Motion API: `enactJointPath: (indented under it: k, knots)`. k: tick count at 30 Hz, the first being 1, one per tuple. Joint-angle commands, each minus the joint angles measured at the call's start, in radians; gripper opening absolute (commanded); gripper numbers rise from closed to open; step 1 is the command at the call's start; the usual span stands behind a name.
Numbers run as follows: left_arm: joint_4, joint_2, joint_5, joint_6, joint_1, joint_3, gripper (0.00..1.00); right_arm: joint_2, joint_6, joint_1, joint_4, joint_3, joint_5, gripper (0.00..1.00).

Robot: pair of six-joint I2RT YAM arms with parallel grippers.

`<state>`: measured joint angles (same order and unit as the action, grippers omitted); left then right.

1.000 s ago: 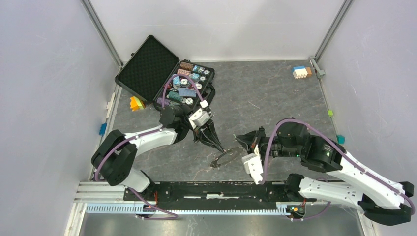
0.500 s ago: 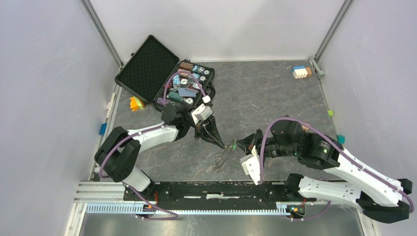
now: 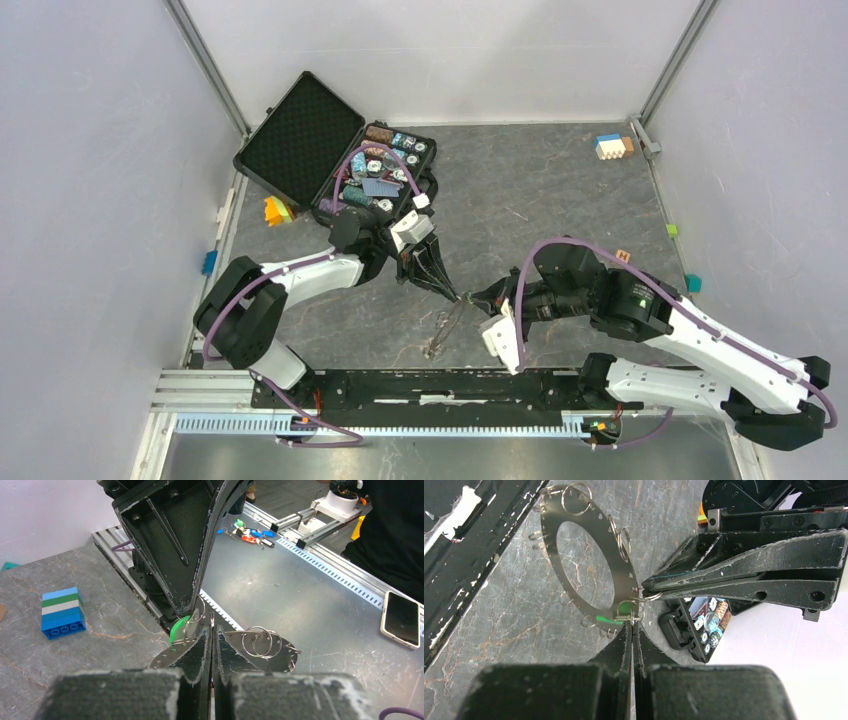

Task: Put the keys on the keyring

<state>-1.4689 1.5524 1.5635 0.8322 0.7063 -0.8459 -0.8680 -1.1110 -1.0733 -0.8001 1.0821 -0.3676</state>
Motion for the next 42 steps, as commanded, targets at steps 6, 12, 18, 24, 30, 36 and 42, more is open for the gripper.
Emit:
enactJointPath:
  k: [6,12,18,24,30,36,42]
  knots:
    - [-0.088,-0.025,-0.010,-0.008,-0.005,-0.004,0.02,0.004,0.022,-0.007,0.079,-0.017,-0.043,0.00]
    - [-0.088,-0.025,-0.012,-0.013,-0.005,-0.001,0.02,0.017,0.025,-0.004,0.087,-0.019,-0.043,0.00]
    - [-0.088,-0.023,-0.014,-0.010,-0.004,-0.004,0.02,0.025,0.027,0.000,0.099,-0.035,-0.047,0.00]
    - [-0.087,-0.019,-0.015,-0.012,-0.004,-0.004,0.02,0.025,0.033,0.004,0.111,-0.039,-0.057,0.00]
    - [-0.089,-0.019,-0.014,-0.021,-0.004,0.003,0.02,0.023,0.048,0.012,0.128,-0.046,-0.061,0.00]
    - [-0.088,-0.017,-0.015,-0.026,-0.004,0.005,0.02,0.022,0.067,0.022,0.152,-0.057,-0.063,0.00]
    - [-0.087,-0.015,-0.011,-0.031,-0.004,0.010,0.02,0.028,0.078,0.035,0.160,-0.054,-0.071,0.00]
